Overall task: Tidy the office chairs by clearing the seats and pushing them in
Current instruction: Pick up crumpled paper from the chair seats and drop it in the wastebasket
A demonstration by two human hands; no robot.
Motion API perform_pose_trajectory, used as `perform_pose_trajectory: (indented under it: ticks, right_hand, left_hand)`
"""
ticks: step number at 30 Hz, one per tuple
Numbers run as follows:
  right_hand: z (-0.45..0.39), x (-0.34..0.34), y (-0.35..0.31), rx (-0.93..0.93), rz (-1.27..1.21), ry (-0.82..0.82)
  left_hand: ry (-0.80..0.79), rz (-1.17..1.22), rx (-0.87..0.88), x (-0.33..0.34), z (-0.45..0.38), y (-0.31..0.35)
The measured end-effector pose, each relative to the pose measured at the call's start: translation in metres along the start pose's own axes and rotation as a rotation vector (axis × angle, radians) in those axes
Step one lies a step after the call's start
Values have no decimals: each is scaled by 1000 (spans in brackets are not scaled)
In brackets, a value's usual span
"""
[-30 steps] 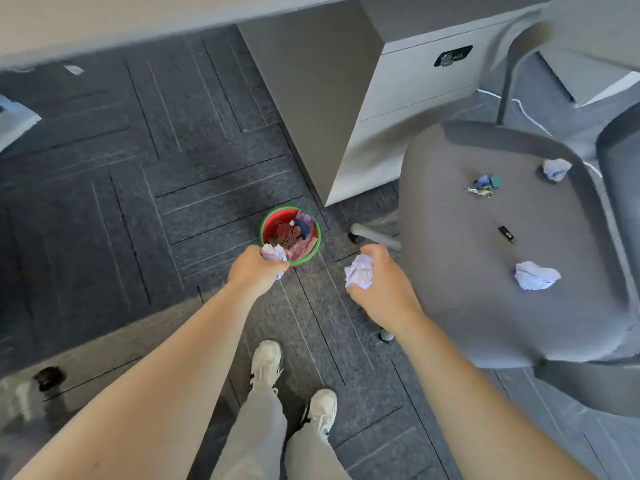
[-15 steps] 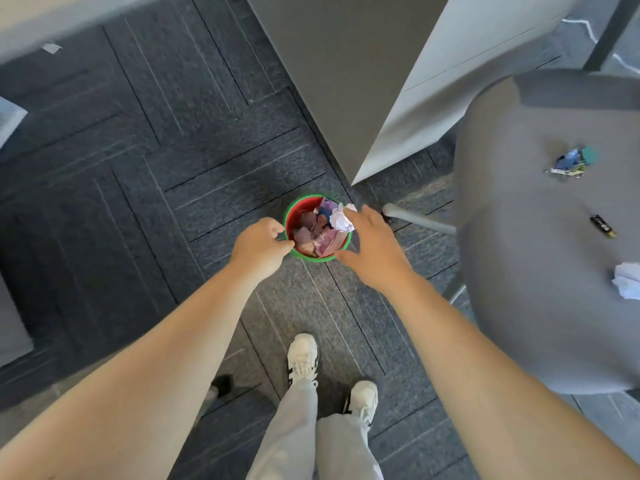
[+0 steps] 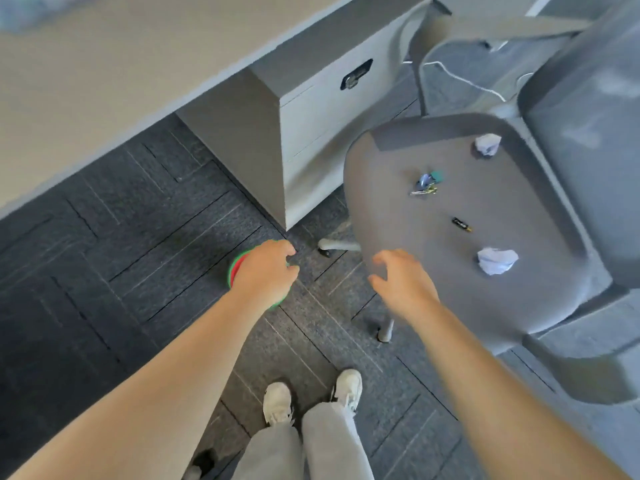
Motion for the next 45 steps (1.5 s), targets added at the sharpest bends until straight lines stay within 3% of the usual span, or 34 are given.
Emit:
perform_pose_trajectory:
  ticks: [7, 17, 22, 32, 38, 45]
  right_hand:
    - [-41, -65, 119, 255, -51, 48]
    - [-132, -65, 213, 506, -172, 34]
    - [-153, -42, 232, 579, -261, -56]
    - [-199, -107, 247, 659, -458, 130]
    - [-232, -129, 250, 712, -539, 172]
    - [-230, -132, 273, 798, -559, 176]
  left_hand:
    - [-117, -150, 229, 23, -74, 129]
    - [-259, -234, 257, 91, -184, 214]
    - [-334, -290, 285, 120, -212, 223]
    - [-337, -416, 500, 123, -303, 293]
    - [-311, -626, 648, 131, -372, 332]
    - [-407, -781, 688, 157, -402, 338]
Point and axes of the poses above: each hand's wrist, its own z-axis away from the middle knuckle, its own x-axis out of the palm, y = z × x, the point moved 9 cm from there along -z, towards the middle knuckle, and after that the axes turned 15 degrees about x, right-handed, at the moved point
